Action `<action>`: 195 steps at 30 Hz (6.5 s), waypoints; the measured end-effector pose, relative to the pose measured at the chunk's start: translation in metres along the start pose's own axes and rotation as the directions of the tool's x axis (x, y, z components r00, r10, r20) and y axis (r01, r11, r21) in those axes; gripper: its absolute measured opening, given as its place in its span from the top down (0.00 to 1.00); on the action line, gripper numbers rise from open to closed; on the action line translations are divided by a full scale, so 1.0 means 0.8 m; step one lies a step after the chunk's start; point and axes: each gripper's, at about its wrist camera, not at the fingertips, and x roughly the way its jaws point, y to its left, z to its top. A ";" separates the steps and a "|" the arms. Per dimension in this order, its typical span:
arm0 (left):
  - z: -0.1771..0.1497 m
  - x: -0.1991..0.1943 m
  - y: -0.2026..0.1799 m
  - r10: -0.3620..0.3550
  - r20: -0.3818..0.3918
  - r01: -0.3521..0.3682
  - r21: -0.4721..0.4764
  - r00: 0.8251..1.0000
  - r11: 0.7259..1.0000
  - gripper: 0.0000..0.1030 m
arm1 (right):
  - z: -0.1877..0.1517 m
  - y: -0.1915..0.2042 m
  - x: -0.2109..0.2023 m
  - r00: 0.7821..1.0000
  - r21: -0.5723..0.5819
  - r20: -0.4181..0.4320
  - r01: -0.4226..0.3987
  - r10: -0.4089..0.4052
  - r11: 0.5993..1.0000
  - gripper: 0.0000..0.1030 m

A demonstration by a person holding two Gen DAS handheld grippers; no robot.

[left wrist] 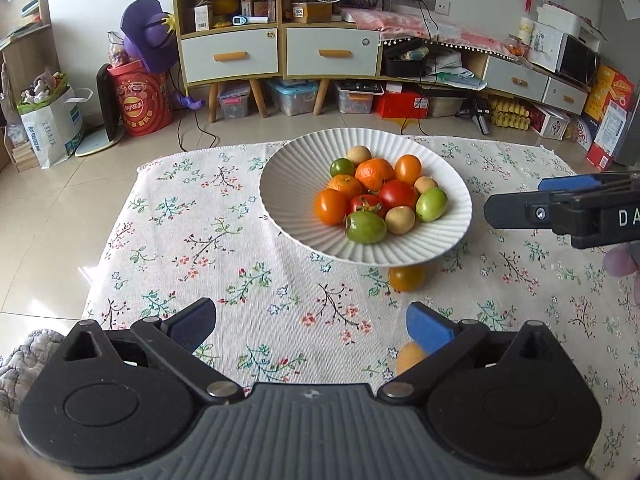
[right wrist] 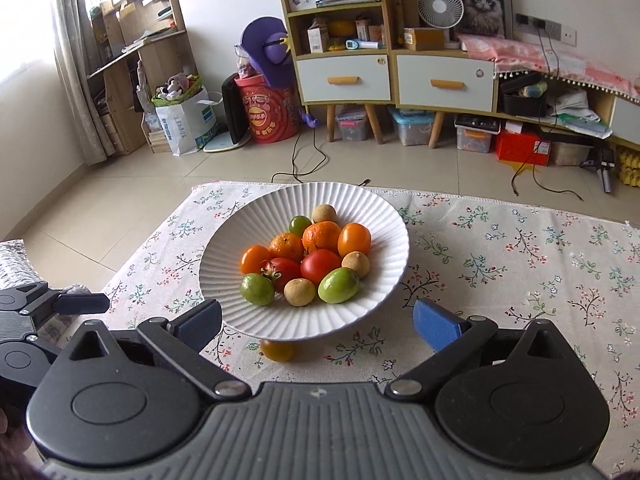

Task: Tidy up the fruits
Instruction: 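Withdraw both open tools toward the last loose fruits on the cloth, then grasp a brown fruit with the left tool while the right tool grasps an orange cherry tomato, then lift the brown fruit and cherry tomato and carry them over the bowl, then lower both fruits into the white bowl and open both tools, then withdraw both open tools away from the bowl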

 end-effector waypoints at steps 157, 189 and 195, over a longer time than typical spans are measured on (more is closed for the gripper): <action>0.101 0.118 0.035 -0.090 -0.017 0.075 -0.403 0.996 0.912 0.80 | 0.034 -0.056 0.063 0.999 0.207 -0.038 0.023 -0.015 0.978 0.72; 0.059 0.015 0.020 0.080 0.034 -0.069 -0.245 0.996 0.967 0.05 | 0.015 -0.047 -0.019 0.988 0.147 0.024 0.144 -0.149 0.979 0.15; 0.034 0.003 0.002 0.119 0.001 -0.116 -0.197 0.993 0.974 0.05 | 0.003 -0.031 -0.027 0.987 0.110 -0.007 0.163 -0.163 0.980 0.07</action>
